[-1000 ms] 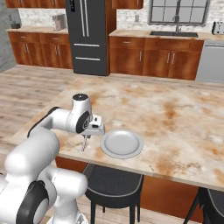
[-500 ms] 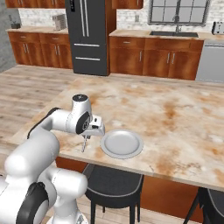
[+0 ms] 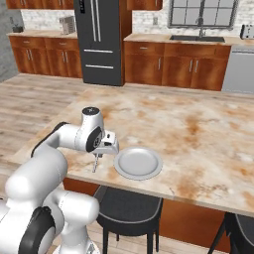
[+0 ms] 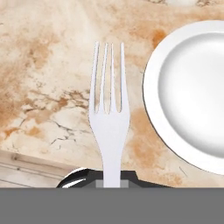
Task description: Take the fork and place it on the left side of the plate. Then take the spoon and place it on the right side of the plate. Make sure they're directly next to the plate.
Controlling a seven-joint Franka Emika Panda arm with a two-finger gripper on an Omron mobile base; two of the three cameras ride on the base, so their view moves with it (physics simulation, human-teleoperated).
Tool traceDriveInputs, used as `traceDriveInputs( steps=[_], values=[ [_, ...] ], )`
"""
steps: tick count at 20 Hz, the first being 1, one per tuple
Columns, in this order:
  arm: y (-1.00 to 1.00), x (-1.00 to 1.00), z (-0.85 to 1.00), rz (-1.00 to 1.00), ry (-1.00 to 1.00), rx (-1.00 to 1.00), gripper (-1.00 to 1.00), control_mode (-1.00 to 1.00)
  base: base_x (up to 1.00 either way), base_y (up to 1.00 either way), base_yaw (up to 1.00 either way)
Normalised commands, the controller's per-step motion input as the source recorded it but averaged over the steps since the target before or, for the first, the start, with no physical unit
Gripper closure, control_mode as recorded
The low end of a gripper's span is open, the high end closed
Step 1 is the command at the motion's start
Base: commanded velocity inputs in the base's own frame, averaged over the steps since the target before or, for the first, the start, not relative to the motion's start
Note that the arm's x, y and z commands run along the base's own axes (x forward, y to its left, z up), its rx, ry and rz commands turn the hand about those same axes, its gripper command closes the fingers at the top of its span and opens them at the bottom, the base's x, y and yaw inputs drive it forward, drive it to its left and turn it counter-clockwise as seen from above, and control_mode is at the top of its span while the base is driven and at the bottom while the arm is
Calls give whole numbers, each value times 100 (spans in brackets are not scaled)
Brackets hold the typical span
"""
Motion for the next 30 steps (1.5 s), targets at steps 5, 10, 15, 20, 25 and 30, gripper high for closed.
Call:
traceDriveInputs(
  steps=[5, 10, 15, 20, 25, 30],
  values=[
    [11, 43, -5, -1, 5, -4, 100, -100, 0, 0, 0],
    [25, 81, -17, -6, 15, -3, 100, -100, 0, 0, 0],
    [7, 42, -35, -7, 25, 0, 100, -100, 0, 0, 0],
    [-4, 10, -40, -14, 11, 0, 100, -100, 0, 0, 0],
    [-4, 16, -35, -13, 0, 0, 100, -100, 0, 0, 0],
    [-9, 13, -29, -8, 0, 0, 100, -100, 0, 0, 0]
  ],
)
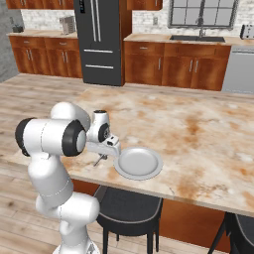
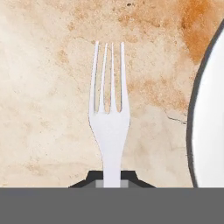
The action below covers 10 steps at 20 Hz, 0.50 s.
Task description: Take the fork and place it on the left side of the plate. Then take the spoon and place it on the right side of the plate. Make sure they're directly next to the plate.
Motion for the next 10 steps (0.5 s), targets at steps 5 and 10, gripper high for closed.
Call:
traceDriveInputs(
  steps=[5, 10],
  values=[
    [-8, 19, -20, -1, 0, 0, 100, -100, 0, 0, 0],
    [-4, 26, -13, 0, 0, 0, 100, -100, 0, 0, 0]
  ],
)
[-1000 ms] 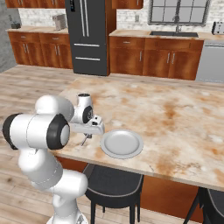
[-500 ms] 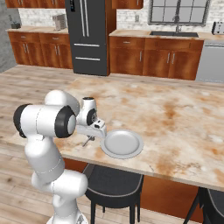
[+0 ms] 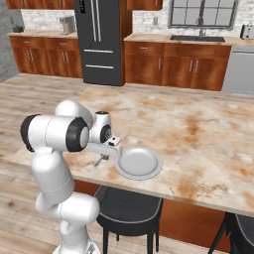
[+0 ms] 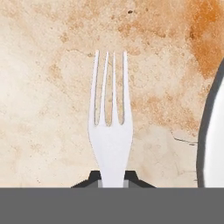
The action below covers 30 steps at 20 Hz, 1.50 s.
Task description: Take the fork and place it on the left side of the plate. Then take the spoon and place it on the right side of the plate. Make sure they're directly next to the plate.
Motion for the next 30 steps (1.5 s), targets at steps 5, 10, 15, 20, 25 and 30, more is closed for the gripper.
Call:
traceDriveInputs(
  steps=[5, 10, 15, 20, 25, 30],
  values=[
    [-1, 31, -14, 0, 0, 0, 100, -100, 0, 0, 0],
    [-11, 28, -16, 0, 0, 0, -100, -100, 0, 0, 0],
    [-13, 15, -5, 0, -1, 0, -100, -100, 0, 0, 0],
    [-3, 21, 3, 0, -3, 0, -100, -100, 0, 0, 0],
    [1, 7, 28, 0, -4, 0, -100, -100, 0, 0, 0],
    [2, -26, 34, 0, -6, 0, -100, -100, 0, 0, 0]
  ],
)
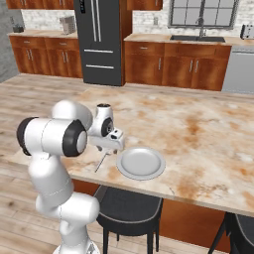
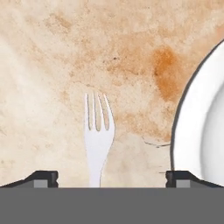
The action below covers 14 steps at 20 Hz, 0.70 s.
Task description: Take the fork and place it on the left side of the plate. Then take the spoon and place it on the right side of the plate. Make sure they're directly next to the plate.
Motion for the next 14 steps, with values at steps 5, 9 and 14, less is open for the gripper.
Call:
traceDriveInputs(
  steps=[5, 9, 14],
  values=[
    [-6, -57, 28, 0, -10, 0, -100, -100, 0, 0, 0],
    [-8, -59, 31, 0, -3, 1, -100, -100, 0, 0, 0],
    [-10, -55, 39, 0, 0, 5, -100, -100, 0, 0, 0]
  ],
)
